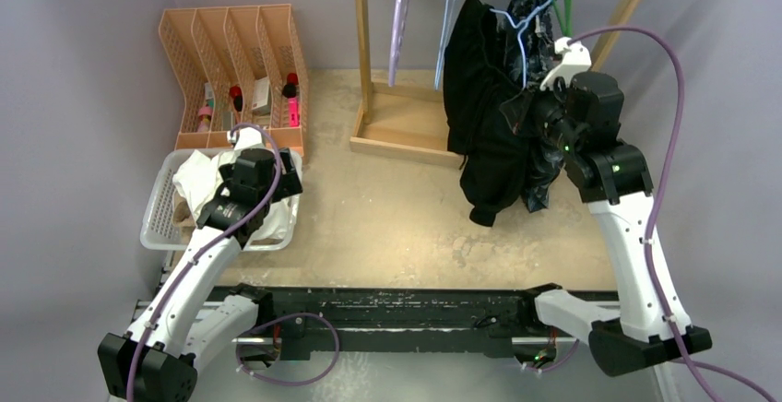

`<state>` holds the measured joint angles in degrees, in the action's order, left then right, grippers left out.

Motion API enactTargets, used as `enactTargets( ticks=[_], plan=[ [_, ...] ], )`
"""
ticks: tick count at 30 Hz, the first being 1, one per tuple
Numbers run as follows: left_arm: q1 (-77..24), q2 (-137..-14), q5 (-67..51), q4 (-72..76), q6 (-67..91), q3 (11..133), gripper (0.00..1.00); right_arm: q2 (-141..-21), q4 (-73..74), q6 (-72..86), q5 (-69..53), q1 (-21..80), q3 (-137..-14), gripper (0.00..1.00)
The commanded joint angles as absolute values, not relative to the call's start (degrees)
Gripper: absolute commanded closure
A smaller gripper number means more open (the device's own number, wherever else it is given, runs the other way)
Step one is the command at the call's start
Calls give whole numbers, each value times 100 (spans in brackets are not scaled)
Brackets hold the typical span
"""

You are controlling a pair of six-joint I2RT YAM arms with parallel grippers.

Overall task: Remove the shorts from the hanger
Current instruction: Pick up the hanger from the clothes rod.

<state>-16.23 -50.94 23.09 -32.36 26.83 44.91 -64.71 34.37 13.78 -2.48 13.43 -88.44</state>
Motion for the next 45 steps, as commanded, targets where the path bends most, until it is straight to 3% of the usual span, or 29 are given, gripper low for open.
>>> enactTargets(
  ticks=[1,8,12,19,24,29,35,41,45],
  plan=[
    [-1642,-4971,2325,-3147,2592,4742,0,-5988,3323,1860,-189,1356,-8431,100],
    [-1644,-4951,2258,-3286,2767,4756,0,-5401,3614,2217,-1413,1354,-7514,100],
    [-1643,-4830,2457,-3258,2792,4711,0,-5132,3739,2348,-1473,1353,-6976,100],
    [-1642,-4944,2312,-3241,2773,4733,0,-4604,3281,2350,-3788,1354,-5701,100],
    [-1644,-5058,1809,-3177,2579,4845,0,-4236,3380,2250,-3923,1360,-5590,100],
    [-1643,-4911,592,-2986,3772,4798,0,-4139,2898,2378,-5044,1371,-5261,100],
    [-1643,-4318,-1569,-330,6604,3377,8,-3815,2356,2578,-5507,1442,-4924,100],
    [-1639,-4392,-1795,-701,6413,3986,8,-3998,2763,2239,-5218,1779,-4983,100],
    [-1684,-4788,-2168,-888,6235,4455,9,-4375,2645,2399,-4456,2688,-5001,100]
  ],
)
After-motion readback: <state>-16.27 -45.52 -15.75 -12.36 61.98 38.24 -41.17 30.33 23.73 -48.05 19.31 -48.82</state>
